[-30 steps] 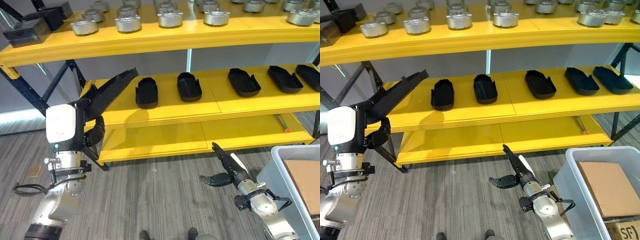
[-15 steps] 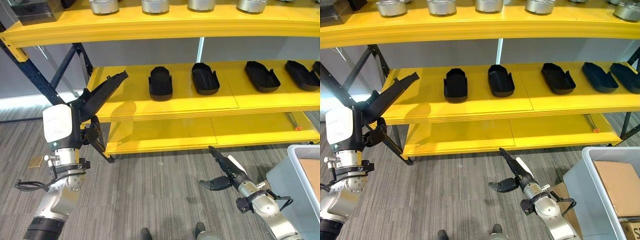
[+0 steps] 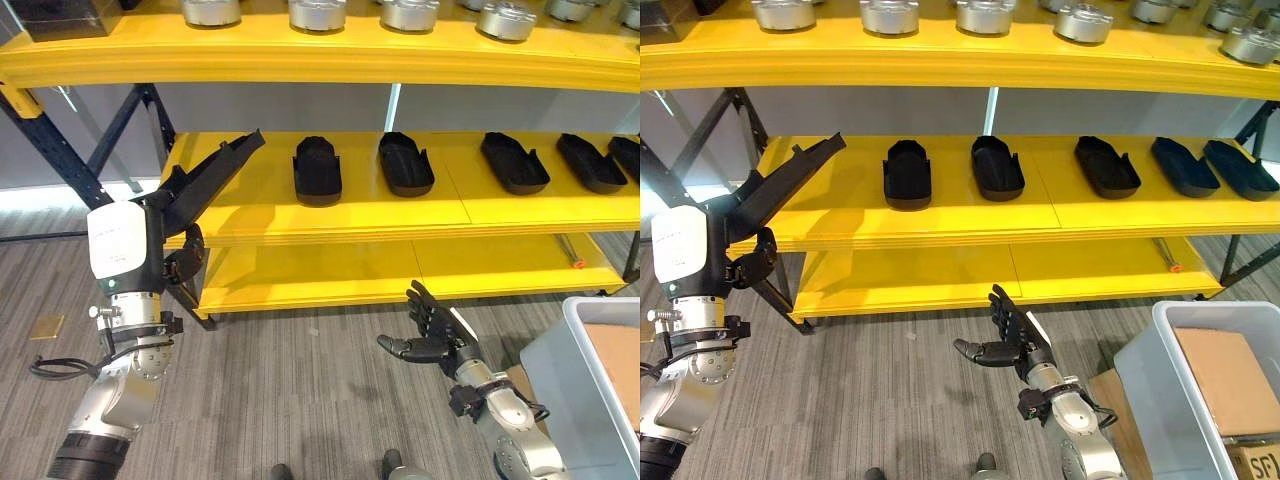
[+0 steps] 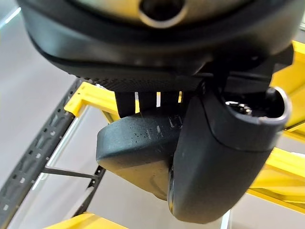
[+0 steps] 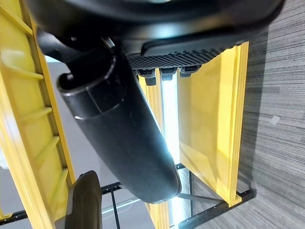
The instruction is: Move parts from the plastic box to the shelf.
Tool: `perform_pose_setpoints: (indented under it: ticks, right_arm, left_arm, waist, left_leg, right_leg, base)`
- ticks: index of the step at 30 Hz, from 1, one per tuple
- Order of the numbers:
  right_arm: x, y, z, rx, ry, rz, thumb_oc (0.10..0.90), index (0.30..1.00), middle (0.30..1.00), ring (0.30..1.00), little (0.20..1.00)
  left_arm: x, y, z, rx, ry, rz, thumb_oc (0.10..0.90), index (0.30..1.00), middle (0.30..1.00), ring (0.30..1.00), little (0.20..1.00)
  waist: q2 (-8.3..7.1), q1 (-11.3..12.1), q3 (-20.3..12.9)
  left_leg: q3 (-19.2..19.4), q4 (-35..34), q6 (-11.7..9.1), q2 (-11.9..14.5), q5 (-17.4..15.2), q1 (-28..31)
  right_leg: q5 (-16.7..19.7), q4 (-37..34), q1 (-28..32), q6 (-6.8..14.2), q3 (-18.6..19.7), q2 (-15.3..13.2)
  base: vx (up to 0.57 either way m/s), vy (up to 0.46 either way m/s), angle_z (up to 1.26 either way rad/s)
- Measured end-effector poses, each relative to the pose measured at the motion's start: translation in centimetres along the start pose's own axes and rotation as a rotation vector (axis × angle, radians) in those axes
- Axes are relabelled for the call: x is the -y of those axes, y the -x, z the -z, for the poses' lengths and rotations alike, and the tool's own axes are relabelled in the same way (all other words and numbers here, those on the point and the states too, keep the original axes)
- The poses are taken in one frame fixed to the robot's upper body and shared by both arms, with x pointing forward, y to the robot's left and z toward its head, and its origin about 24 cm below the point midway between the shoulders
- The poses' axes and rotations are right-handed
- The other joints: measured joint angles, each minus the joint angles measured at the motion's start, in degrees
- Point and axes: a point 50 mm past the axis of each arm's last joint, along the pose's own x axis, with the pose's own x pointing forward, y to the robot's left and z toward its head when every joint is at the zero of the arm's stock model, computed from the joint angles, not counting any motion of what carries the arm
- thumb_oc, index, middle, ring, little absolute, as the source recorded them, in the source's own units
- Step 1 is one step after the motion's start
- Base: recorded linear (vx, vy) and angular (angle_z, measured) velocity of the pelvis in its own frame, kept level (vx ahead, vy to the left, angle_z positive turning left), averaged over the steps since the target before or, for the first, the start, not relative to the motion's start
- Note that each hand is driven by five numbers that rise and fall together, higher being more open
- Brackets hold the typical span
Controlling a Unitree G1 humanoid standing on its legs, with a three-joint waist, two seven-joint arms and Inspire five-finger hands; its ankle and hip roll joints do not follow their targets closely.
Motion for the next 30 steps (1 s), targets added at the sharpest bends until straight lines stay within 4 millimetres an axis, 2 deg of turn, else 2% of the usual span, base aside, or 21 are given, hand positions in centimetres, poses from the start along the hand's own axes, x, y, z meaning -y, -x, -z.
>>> perform_pose_setpoints:
  ticks: [3, 7, 8, 9, 13, 16, 22, 30]
  right_arm:
    - [0.3, 0.1, 0.0, -0.014, 0.058, -0.002, 0.900, 1.000, 1.000, 1.000, 1.000]
    - [0.6, 0.4, 0.4, -0.046, 0.049, -0.009, 0.900, 1.000, 1.000, 1.000, 1.000]
    - [0.9, 1.4, 1.5, -0.099, 0.019, 0.004, 0.900, 1.000, 1.000, 1.000, 1.000]
    - [0.9, 1.4, 1.5, -0.099, 0.019, 0.004, 0.900, 1.000, 1.000, 1.000, 1.000]
    - [1.8, 0.8, 0.1, -0.090, 0.149, -0.084, 0.900, 1.000, 1.000, 1.000, 1.000]
    - [2.0, -0.1, -1.4, -0.040, 0.175, -0.093, 0.900, 1.000, 1.000, 1.000, 1.000]
    - [2.0, -0.1, -1.4, -0.040, 0.183, -0.091, 0.900, 1.000, 1.000, 1.000, 1.000]
    - [2.2, -0.1, -1.4, -0.044, 0.196, -0.093, 0.900, 1.000, 1.000, 1.000, 1.000]
  left_arm:
    - [-0.2, -0.1, -0.3, 0.012, 0.009, -0.003, 0.400, 0.300, 0.300, 0.300, 0.300]
    - [-0.4, -0.2, -0.6, 0.033, 0.022, -0.005, 0.400, 0.300, 0.300, 0.300, 0.300]
    - [-0.4, -0.2, -1.1, 0.066, 0.031, 0.018, 0.400, 0.300, 0.300, 0.300, 0.300]
    - [-0.4, -0.2, -1.1, 0.066, 0.031, 0.018, 0.400, 0.300, 0.300, 0.300, 0.300]
    - [0.2, 0.0, -1.5, 0.080, 0.069, 0.096, 0.400, 0.300, 0.300, 0.300, 0.300]
    - [0.9, 0.5, -1.8, 0.096, 0.085, 0.155, 0.400, 0.300, 0.300, 0.300, 0.300]
    - [0.9, 0.5, -1.8, 0.096, 0.086, 0.158, 0.400, 0.300, 0.300, 0.300, 0.300]
    - [0.9, 0.5, -1.8, 0.097, 0.087, 0.158, 0.400, 0.300, 0.300, 0.300, 0.300]
  waist:
    - [0.16, 0.0, -0.1]
    - [0.32, 0.0, -1.2]
    - [1.15, 0.0, -4.4]
    - [1.15, 0.0, -4.4]
    - [1.08, 0.5, -4.6]
    - [1.51, 1.0, -5.0]
    - [2.45, 1.5, -5.5]
    - [2.50, 1.6, -5.6]
  left_leg:
    - [0.1, 0.0, -0.4, 0.5, 0.3, -0.1]
    - [0.0, 0.0, -0.7, 1.0, 0.5, -0.3]
    - [-0.2, 0.0, -0.7, 1.0, 1.0, -0.8]
    - [-0.2, 0.0, -0.7, 1.0, 1.0, -0.8]
    - [-1.4, 0.0, -0.7, 0.5, 1.1, -0.8]
    - [-1.5, 0.0, -0.7, 0.6, 1.2, -0.8]
    - [-1.5, 0.0, -0.7, 0.6, 1.2, -0.8]
    - [-1.4, 0.0, -0.7, 0.6, 1.2, -0.8]
  right_leg:
    - [0.1, 0.0, -0.2, -0.2, 0.0, 0.5]
    - [0.2, 0.0, -0.4, -0.4, 0.1, 1.1]
    - [0.6, 0.0, -0.9, -0.8, 0.1, 1.2]
    - [0.6, 0.0, -0.9, -0.8, 0.1, 1.2]
    - [0.7, 0.0, -0.9, -0.8, 0.9, 1.5]
    - [0.8, 0.0, -0.9, -0.9, 0.9, 1.7]
    - [0.8, 0.0, -0.9, -0.9, 1.0, 1.7]
    - [0.8, 0.0, -0.9, -0.9, 1.1, 1.7]
  base:
    - [-0.01, -0.068, -0.04]
    - [-0.01, -0.033, -0.01]
    - [0.00, 0.000, 0.00]
    - [0.00, 0.000, 0.00]
    - [0.00, -0.003, 0.01]
    - [0.00, 0.000, 0.00]
    - [0.00, 0.000, 0.00]
    - [0.00, 0.000, 0.00]
